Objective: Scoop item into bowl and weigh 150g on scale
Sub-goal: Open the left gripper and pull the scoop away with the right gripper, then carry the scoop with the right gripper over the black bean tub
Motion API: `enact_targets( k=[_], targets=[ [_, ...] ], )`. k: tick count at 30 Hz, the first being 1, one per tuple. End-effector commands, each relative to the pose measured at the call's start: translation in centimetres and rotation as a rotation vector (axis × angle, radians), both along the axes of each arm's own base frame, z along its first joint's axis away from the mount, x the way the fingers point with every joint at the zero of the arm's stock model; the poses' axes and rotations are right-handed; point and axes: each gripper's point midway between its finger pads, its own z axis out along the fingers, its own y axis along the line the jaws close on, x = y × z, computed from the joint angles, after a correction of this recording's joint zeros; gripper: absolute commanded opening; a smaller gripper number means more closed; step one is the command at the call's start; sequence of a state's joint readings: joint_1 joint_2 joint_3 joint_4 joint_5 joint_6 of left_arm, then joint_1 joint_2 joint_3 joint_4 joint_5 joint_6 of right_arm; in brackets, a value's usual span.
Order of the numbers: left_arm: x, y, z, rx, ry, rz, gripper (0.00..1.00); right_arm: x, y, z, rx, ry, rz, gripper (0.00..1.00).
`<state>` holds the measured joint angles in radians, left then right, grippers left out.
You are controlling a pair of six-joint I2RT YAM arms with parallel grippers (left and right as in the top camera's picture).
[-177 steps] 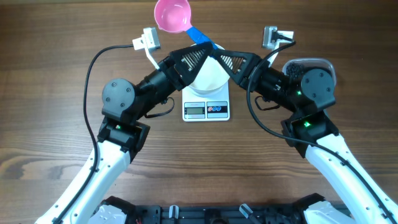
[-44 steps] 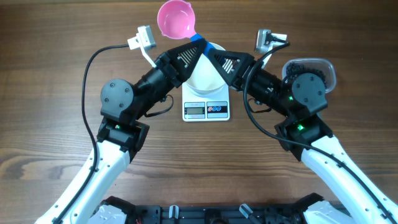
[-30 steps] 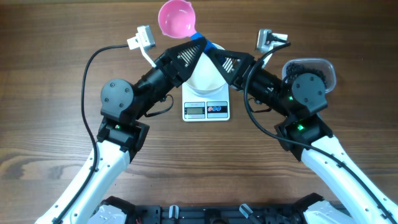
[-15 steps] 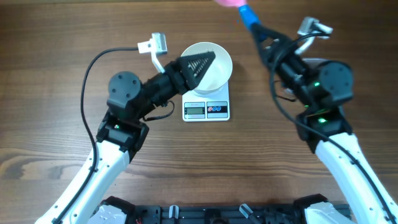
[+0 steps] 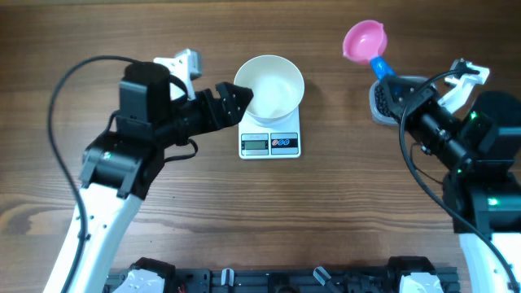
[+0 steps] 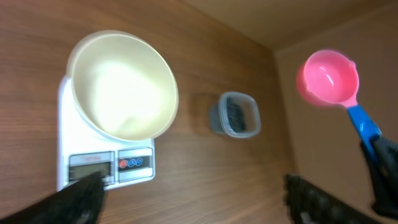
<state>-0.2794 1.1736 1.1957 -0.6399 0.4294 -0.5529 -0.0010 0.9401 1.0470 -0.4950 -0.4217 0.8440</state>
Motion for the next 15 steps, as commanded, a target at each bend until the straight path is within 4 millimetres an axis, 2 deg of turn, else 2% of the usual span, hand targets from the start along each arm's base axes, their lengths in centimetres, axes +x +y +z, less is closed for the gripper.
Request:
enact_targets(
  k=[1,7,15],
  targets=[
    [0.4,1.9,-0.4,0.125,-0.039,0.051,1.0,-1.1,-0.8,0.0,-0.154,0.009,0.017,0.04],
    [-0.6,2.2,-1.7,0.145,0.028,0.046,1.0,-2.1,-1.0,-1.8,-0.166,0.098,0.018,0.04],
    [-0.6,2.2,-1.8,0.147,0.032,0.046,1.0,-2.2,-1.1,-2.0,-0.118,0.128,-0.012,0.04]
  ],
)
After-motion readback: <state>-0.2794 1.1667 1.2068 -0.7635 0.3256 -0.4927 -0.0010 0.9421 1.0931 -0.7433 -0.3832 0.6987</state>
